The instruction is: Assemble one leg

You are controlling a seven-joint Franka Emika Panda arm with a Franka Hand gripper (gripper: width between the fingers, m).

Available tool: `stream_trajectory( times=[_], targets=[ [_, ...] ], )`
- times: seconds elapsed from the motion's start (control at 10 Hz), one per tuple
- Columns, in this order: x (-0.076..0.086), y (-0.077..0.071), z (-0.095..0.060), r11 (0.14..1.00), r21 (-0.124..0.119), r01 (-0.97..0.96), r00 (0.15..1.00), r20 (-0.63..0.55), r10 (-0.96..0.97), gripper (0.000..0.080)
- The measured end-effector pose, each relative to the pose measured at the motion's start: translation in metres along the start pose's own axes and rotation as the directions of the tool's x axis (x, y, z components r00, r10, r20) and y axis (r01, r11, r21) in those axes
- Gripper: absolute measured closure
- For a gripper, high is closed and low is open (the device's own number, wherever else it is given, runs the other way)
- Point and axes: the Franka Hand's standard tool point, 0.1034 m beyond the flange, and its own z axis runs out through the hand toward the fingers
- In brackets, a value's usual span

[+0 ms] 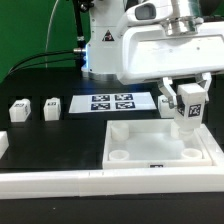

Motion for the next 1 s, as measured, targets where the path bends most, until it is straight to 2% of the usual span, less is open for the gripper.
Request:
stream_trajectory(
  times=[0.2,0.6,1.0],
  targets=[
    [0.004,-0.002,0.006,1.0,0.003,0.002,1.0,-0.003,-0.002,0.0507],
    [-0.003,-0.002,0.014,1.0,0.005,0.0,1.0,0.008,0.0,0.0507],
    [-0.002,-0.001,0.015,1.0,-0.003,-0.002,1.0,-0.02,0.002,0.0507]
  ],
)
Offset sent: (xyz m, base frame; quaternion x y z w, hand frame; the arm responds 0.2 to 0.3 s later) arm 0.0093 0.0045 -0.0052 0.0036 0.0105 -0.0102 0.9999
